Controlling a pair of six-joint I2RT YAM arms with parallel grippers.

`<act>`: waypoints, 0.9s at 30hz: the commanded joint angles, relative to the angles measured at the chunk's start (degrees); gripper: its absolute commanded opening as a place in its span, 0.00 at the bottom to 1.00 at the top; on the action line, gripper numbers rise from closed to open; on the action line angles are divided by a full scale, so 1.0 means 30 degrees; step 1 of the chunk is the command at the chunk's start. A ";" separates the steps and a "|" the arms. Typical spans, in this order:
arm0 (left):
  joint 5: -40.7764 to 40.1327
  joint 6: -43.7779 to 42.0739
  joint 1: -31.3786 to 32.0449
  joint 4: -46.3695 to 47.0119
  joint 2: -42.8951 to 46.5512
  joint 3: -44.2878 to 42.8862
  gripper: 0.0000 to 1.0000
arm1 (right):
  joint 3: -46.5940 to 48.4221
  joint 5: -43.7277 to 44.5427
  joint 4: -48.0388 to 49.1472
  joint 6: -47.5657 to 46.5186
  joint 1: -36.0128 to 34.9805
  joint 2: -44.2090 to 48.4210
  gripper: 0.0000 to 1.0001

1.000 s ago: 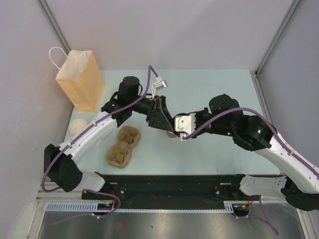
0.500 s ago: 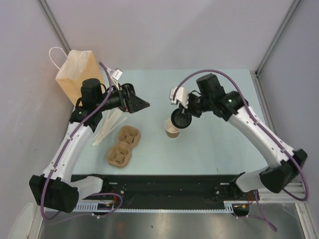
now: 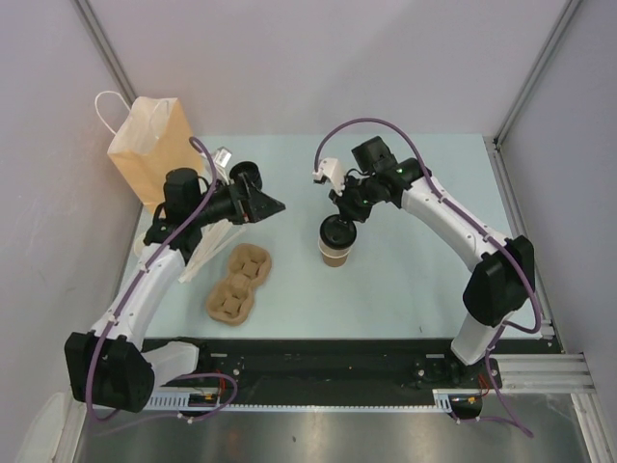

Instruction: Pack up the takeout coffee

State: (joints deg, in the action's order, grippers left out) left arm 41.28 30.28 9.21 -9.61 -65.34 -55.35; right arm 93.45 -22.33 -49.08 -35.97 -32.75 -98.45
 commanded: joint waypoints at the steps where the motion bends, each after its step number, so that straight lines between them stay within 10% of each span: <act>1: 0.2028 0.1739 -0.0054 0.2789 -0.0394 0.0812 0.99 | -0.0150 0.0468 0.1768 0.1353 0.0019 0.0152 0.00; 27: 0.2471 0.3499 0.0386 0.5956 -0.0983 0.2425 0.94 | 0.0695 0.0559 -0.0249 0.0802 -0.0567 -0.0961 0.00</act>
State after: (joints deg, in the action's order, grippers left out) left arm 47.83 40.10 10.00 5.78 -69.47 -48.40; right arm 92.38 -18.24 -47.92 -31.57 -34.76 -102.41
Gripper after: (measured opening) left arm 0.947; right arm 0.019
